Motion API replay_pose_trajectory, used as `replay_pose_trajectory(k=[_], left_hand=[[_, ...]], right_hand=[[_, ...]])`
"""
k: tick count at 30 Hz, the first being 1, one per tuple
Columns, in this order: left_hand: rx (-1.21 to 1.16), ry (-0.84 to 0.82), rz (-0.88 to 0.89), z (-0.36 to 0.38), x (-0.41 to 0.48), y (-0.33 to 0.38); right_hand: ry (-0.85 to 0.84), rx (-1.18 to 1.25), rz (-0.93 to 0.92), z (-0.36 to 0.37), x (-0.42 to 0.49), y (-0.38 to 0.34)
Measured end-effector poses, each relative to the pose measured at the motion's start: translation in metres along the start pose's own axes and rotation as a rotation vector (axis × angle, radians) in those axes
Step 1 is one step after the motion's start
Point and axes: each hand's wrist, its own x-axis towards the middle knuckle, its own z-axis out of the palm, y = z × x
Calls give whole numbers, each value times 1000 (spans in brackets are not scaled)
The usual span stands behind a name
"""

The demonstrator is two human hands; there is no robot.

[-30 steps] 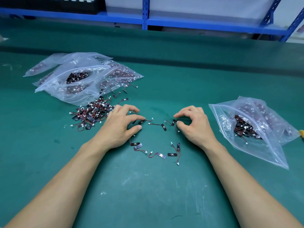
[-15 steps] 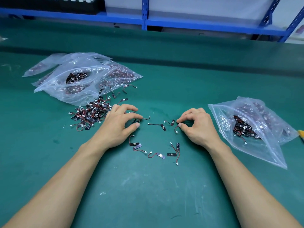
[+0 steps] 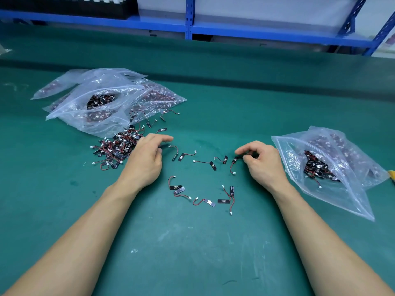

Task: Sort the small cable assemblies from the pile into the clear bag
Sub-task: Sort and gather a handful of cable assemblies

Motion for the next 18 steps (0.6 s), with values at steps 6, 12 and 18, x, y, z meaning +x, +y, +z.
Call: replay_pose_trajectory(k=[6,12,18], left_hand=[[8,-9,35,1,-2,1],[25,2,10,0,-1,-1],[60,-4,-10,-5,0,-8]], right_hand=[[5,5,-7,2,0,1],[15,31,-14,2,0,2],[26,59,-18,2,-1,1]])
